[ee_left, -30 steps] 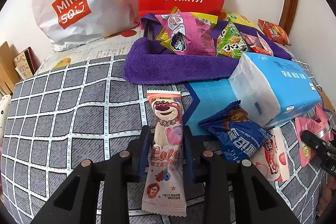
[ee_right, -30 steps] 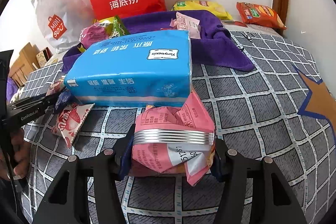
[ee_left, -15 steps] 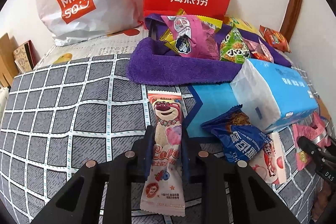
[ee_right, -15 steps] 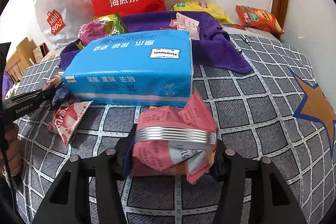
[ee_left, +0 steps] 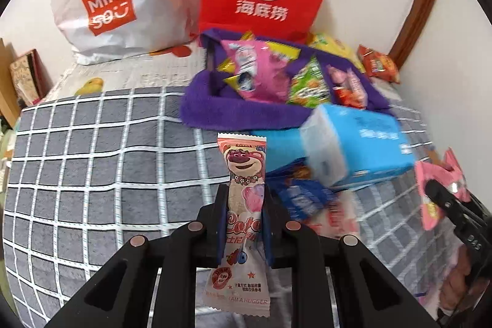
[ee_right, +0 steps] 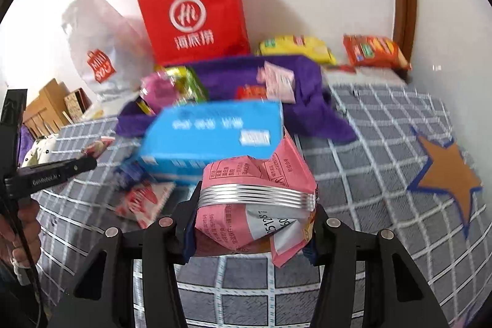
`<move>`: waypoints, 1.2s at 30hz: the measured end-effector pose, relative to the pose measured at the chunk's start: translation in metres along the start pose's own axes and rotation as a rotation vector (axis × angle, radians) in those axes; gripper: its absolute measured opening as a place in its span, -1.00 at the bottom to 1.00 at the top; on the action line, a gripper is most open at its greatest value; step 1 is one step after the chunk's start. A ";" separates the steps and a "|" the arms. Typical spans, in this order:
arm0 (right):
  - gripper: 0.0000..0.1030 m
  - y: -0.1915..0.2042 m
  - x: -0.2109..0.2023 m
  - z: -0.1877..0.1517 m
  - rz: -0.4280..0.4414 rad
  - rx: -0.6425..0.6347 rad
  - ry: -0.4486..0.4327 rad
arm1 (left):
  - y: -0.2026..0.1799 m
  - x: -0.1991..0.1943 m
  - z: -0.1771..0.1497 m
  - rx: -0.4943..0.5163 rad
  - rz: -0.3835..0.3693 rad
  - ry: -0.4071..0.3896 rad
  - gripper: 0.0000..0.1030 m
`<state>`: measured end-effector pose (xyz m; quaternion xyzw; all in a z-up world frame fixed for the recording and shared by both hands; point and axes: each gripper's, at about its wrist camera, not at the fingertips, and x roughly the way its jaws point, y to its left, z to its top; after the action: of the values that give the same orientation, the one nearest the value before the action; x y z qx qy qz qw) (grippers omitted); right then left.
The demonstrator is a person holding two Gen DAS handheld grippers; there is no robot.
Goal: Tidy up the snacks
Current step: 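Carry the pink packet with the right tool while the left tool carries the candy stick over the purple cloth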
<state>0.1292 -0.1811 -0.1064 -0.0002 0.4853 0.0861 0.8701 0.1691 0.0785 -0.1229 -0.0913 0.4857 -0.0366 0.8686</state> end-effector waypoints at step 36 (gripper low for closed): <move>0.02 0.036 0.073 0.215 0.035 -0.077 -0.098 | -0.035 -0.008 0.181 -0.001 -0.055 -0.133 -0.65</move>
<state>0.3428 -0.1168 -0.0513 -0.0212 0.4382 0.1198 0.8906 0.3196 0.0673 -0.0173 -0.1075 0.4241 -0.0540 0.8976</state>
